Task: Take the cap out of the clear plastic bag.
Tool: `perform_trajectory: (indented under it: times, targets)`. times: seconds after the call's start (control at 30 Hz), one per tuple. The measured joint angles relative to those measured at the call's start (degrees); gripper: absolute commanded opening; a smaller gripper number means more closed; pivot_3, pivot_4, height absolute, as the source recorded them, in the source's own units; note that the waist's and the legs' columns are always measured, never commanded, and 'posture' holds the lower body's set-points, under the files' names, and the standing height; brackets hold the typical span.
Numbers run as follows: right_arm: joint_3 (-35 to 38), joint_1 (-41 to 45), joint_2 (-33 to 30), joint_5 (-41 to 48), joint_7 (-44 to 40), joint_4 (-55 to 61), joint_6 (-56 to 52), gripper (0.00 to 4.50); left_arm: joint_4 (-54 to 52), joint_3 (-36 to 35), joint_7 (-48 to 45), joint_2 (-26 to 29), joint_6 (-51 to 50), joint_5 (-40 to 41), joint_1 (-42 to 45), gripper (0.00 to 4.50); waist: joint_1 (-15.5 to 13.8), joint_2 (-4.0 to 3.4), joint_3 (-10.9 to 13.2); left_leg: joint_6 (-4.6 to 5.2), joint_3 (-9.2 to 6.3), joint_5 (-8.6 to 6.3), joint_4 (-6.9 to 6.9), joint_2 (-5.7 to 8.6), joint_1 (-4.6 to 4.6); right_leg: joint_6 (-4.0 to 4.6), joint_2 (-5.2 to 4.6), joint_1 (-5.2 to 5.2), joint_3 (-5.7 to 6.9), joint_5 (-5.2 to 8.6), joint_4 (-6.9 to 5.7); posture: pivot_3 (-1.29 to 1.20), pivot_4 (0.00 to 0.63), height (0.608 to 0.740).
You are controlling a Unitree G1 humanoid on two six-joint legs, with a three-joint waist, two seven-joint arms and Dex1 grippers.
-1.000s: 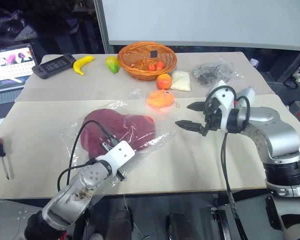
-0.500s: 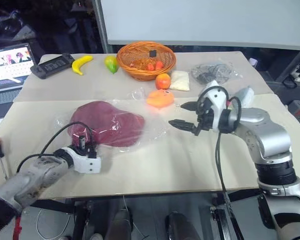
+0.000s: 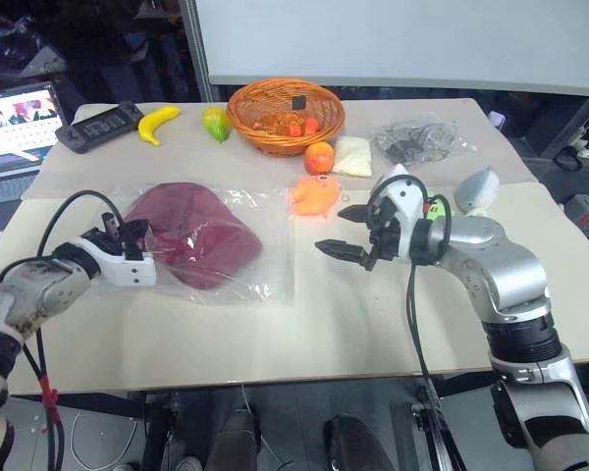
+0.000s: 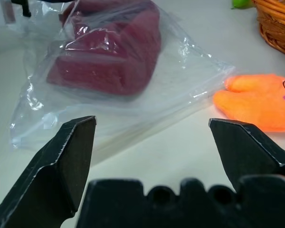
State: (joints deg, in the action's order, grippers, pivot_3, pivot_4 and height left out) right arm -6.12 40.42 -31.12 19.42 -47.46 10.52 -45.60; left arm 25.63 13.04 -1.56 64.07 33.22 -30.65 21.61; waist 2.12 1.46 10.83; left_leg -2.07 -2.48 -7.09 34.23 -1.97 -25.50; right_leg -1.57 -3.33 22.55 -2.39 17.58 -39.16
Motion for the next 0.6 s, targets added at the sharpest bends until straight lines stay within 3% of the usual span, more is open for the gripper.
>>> perform_trajectory:
  times: [0.1,0.23,0.27,0.37,0.6]
  targets:
    - [-0.19,0.5,-0.07,0.0,-0.52,-0.43,0.01,4.5,-15.54,-7.69,-7.62,-1.86,-10.28,11.1,-11.6,0.07,0.27,0.0,0.0,0.0,0.0,0.0,0.06,-0.01,0.04,0.01,0.0,-0.04,0.0,0.0,-0.12,0.0,0.15,0.74]
    - [-0.75,1.46,0.37,-0.03,-1.1,-1.64,0.59,4.5,-43.06,-15.55,-14.48,-13.59,-42.16,35.67,-15.91,0.07,-0.52,0.02,0.01,0.01,-0.07,-0.01,0.42,-0.07,0.11,-0.01,0.07,-0.31,0.13,0.01,-0.15,0.0,0.15,0.74]
    - [-1.04,1.73,0.59,-0.07,-1.14,-2.09,0.98,4.5,-48.54,-16.33,-15.12,-15.06,-49.56,39.47,-15.99,0.59,-0.46,0.04,0.0,0.02,-0.08,-0.02,0.47,-0.07,0.12,-0.01,0.09,-0.34,0.11,0.0,-0.17,0.0,0.15,0.74]
    - [-1.5,1.74,0.69,-0.14,-1.26,-3.34,1.62,4.5,-55.8,-18.03,-16.93,-15.26,-61.86,43.59,-17.35,1.59,-0.13,0.04,-0.01,0.03,-0.09,-0.02,0.46,-0.07,0.23,-0.01,0.13,-0.35,0.06,0.0,-0.23,0.0,0.15,0.74]
    - [-2.35,1.73,0.68,-0.67,-1.34,-4.78,3.04,4.5,-59.36,-18.77,-22.83,-13.07,-68.72,44.14,-20.61,4.0,0.27,0.05,0.0,0.04,-0.08,-0.02,0.45,-0.09,0.22,0.0,0.15,-0.33,0.03,0.01,-0.22,0.0,0.15,0.74]
